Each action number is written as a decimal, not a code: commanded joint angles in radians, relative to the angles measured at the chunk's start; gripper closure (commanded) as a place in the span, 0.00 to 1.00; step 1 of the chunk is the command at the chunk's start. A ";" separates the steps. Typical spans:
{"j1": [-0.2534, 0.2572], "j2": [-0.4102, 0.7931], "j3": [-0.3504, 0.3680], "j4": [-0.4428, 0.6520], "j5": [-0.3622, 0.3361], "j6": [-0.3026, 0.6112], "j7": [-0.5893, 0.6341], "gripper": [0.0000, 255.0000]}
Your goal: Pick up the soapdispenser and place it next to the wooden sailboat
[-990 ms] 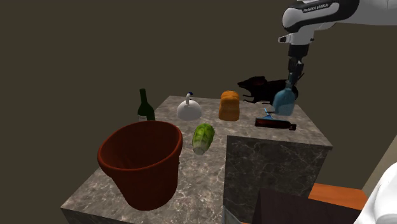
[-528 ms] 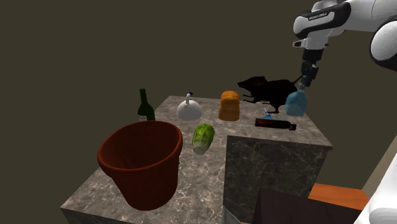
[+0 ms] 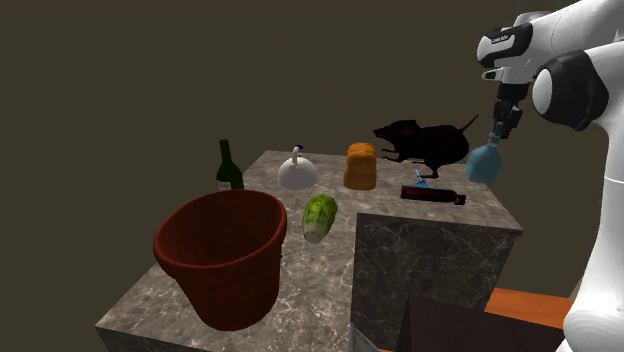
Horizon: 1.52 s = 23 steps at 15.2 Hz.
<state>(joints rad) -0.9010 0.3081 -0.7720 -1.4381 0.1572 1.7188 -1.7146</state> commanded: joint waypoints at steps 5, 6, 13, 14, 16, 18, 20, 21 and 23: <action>-0.160 0.161 0.013 0.149 0.112 -0.015 -0.121 1.00; -0.155 0.159 0.013 0.132 0.111 -0.001 -0.121 1.00; -0.133 0.154 0.016 0.027 0.110 0.096 -0.124 1.00; -0.131 0.155 0.016 0.014 0.111 0.109 -0.125 1.00; -0.127 0.156 0.018 -0.011 0.114 0.135 -0.127 1.00; -0.124 0.159 0.020 -0.035 0.117 0.161 -0.129 1.00; -0.122 0.163 0.022 -0.058 0.120 0.185 -0.131 1.00; -0.121 0.165 0.024 -0.068 0.122 0.198 -0.132 1.00; -0.120 0.171 0.027 -0.089 0.127 0.222 -0.135 1.00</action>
<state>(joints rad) -1.0228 0.4755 -0.7475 -1.5161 0.2813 1.9264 -1.8501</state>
